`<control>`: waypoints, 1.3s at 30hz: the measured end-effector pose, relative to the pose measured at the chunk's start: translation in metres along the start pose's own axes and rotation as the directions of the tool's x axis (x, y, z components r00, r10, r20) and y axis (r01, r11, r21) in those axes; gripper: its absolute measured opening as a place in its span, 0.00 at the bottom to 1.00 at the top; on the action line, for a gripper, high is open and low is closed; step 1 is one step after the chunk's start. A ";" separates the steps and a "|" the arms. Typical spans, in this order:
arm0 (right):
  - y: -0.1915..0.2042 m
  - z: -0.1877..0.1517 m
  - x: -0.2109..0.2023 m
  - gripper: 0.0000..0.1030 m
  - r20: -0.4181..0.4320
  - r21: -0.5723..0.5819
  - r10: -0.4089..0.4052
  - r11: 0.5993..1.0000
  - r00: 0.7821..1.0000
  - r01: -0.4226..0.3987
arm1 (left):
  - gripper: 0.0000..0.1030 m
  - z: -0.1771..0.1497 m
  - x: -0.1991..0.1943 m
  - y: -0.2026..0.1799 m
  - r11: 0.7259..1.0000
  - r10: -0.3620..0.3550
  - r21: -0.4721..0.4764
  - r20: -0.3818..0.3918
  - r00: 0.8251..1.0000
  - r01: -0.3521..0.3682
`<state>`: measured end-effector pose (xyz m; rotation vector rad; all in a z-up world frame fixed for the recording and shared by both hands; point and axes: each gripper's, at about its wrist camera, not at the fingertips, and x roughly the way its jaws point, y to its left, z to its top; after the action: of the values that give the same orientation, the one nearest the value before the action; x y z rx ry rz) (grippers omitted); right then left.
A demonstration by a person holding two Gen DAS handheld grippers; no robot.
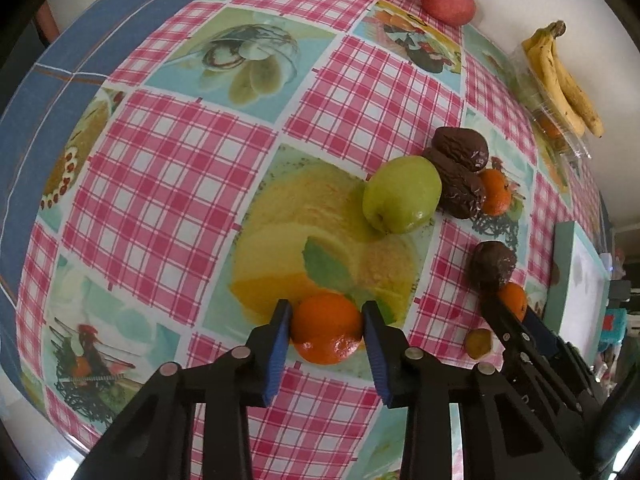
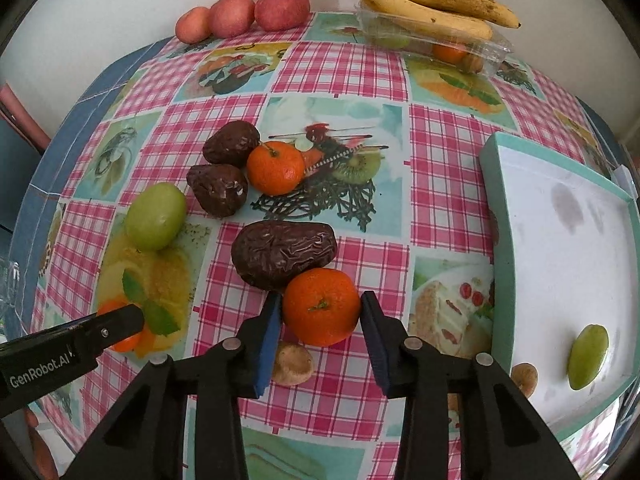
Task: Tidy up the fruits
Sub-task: 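Grasp a tangerine with the left tool while the right tool grasps another tangerine, then lower the tangerine into the white tray with the right tool while the left tool releases its tangerine there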
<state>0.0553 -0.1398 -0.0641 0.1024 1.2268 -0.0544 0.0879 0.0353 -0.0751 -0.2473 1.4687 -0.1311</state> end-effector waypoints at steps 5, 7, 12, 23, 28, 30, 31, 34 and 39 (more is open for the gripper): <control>-0.002 0.002 -0.014 0.40 0.042 0.006 0.001 1.000 0.999 -0.001 | 0.37 0.001 -0.019 0.002 1.000 -0.017 -0.008 0.054 0.998 0.017; -0.005 0.002 -0.023 0.40 0.061 0.018 0.001 1.000 0.998 -0.002 | 0.37 0.002 -0.026 -0.001 1.000 -0.023 -0.009 0.078 0.997 0.024; -0.020 0.009 -0.048 0.40 0.112 0.070 -0.005 0.998 0.994 -0.002 | 0.37 0.003 -0.045 -0.014 0.999 -0.034 0.016 0.142 0.989 0.032; -0.087 0.004 -0.068 0.39 0.089 0.239 -0.056 0.970 0.994 0.033 | 0.37 -0.014 -0.060 -0.071 0.990 -0.093 0.125 0.182 0.979 0.071; -0.129 -0.006 -0.077 0.39 0.064 0.329 -0.145 0.937 0.987 0.117 | 0.37 -0.025 -0.055 -0.097 0.981 -0.109 0.177 0.161 0.981 0.080; -0.148 -0.013 -0.079 0.39 0.051 0.367 -0.164 0.921 0.985 0.134 | 0.37 -0.031 -0.053 -0.111 0.974 -0.116 0.211 0.153 0.981 0.082; -0.156 -0.016 -0.080 0.40 0.046 0.382 -0.172 0.913 0.984 0.142 | 0.37 -0.034 -0.053 -0.117 0.971 -0.119 0.226 0.151 0.981 0.083; -0.178 -0.024 -0.082 0.39 0.035 0.422 -0.187 0.893 0.982 0.155 | 0.37 -0.044 -0.049 -0.141 0.952 -0.144 0.287 0.132 0.981 0.101; -0.201 -0.032 -0.085 0.40 0.034 0.464 -0.194 0.872 0.980 0.156 | 0.37 -0.062 -0.043 -0.183 0.898 -0.189 0.421 0.111 0.976 0.126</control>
<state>-0.0229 -0.3373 -0.0041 0.3997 1.1209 -0.5077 0.0338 -0.1372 0.0065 -0.0289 1.2365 -0.5388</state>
